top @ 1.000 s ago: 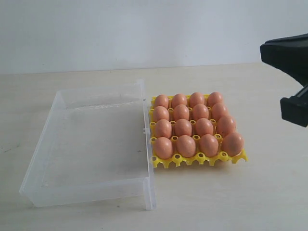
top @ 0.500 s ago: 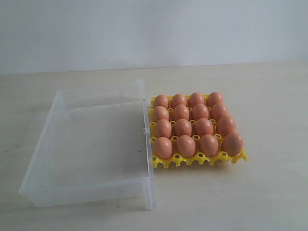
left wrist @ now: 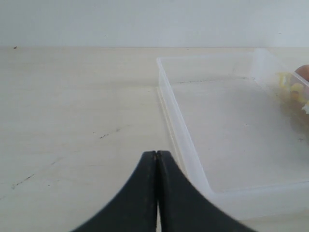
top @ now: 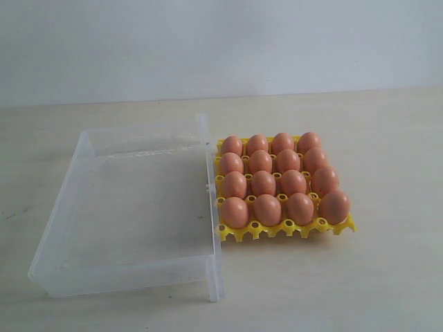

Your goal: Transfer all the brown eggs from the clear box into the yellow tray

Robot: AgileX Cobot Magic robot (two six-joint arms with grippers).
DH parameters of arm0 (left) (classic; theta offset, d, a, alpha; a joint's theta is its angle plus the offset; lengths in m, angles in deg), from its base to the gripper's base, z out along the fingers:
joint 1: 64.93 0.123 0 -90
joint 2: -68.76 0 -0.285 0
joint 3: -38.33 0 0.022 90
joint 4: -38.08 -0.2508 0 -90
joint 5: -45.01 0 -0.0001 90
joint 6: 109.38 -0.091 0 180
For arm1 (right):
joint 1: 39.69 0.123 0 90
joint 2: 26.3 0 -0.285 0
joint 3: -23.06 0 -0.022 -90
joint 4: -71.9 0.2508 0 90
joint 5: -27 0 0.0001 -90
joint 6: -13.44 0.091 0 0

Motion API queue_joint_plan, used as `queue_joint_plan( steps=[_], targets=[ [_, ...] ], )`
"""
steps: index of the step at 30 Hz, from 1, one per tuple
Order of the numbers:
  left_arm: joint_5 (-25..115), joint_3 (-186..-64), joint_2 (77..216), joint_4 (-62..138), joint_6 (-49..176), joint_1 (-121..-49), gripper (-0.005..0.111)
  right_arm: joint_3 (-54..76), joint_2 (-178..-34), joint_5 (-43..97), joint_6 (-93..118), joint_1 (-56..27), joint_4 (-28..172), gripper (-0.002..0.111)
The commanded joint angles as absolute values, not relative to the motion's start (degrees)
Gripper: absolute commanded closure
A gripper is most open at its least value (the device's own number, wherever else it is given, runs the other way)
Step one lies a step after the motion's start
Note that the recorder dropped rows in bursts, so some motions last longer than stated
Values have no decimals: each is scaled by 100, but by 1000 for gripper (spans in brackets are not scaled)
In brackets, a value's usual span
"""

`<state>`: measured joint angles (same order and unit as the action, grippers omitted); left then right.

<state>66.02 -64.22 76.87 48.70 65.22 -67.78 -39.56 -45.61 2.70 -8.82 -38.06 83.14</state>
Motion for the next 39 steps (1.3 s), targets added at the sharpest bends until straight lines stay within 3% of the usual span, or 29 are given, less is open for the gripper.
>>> queue_joint_plan(
  steps=[1, 9, 39],
  targets=[
    [6579, -6445, 7655, 4884, 6507, -6771, 107, -4536, -3896, 470, -882, -3836, 8727, 108],
    [6579, -6445, 7655, 4884, 6507, -6771, 107, -5396, -3408, 484, 660, -3836, 8896, 108],
    [6579, -6445, 7655, 4884, 6507, -6771, 107, -5415, -3408, 1042, 593, -3836, 8926, 108]
  ],
)
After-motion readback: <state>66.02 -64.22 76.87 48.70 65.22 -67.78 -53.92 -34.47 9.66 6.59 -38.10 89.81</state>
